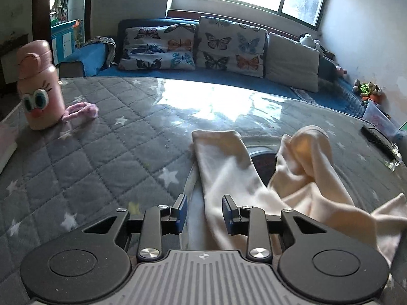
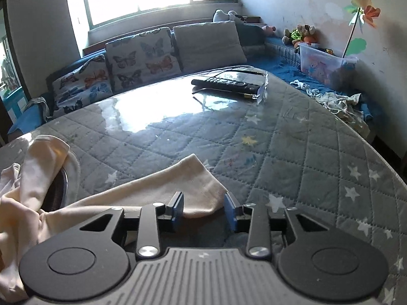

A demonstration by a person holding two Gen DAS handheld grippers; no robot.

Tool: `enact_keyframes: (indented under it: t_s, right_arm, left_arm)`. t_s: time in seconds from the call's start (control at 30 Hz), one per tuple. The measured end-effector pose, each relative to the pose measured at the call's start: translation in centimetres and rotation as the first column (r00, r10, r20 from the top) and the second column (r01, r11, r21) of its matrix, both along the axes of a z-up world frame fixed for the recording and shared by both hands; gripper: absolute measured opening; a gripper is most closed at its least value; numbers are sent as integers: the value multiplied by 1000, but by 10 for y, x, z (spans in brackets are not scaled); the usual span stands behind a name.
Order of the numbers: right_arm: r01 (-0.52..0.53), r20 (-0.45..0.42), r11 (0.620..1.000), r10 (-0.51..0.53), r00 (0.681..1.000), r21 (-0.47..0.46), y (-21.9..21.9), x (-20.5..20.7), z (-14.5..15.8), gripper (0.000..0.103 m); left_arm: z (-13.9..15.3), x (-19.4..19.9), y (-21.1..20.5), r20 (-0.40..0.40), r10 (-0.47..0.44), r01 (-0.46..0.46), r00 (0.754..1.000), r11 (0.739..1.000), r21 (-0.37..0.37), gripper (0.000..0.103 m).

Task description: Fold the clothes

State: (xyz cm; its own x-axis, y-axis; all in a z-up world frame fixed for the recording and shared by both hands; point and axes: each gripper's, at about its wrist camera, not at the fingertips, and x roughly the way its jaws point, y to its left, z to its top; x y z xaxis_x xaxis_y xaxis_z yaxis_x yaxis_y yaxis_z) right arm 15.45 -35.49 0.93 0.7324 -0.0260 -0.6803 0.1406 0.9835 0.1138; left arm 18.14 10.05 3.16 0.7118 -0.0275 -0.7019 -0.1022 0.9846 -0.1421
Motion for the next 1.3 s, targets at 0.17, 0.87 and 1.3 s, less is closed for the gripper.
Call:
enact_keyframes:
  t_s: [0.17,0.87,1.3]
  right_arm:
    - [-3,-9,1000,2,1000,-6,-1,3,-2,38]
    - [15,0,1000,-15,1000,13,-7,7,-1,49]
    - [43,-6,999,-43,999,-5,-1,22,-17,18]
  left_arm:
    - [-10,24,0,-2,18,-18,1000,1000,3,33]
    - [17,-19,57,118,222,-230,968,971,65,2]
    - [-4,-105,116,59,375,-375,925,927,0,1]
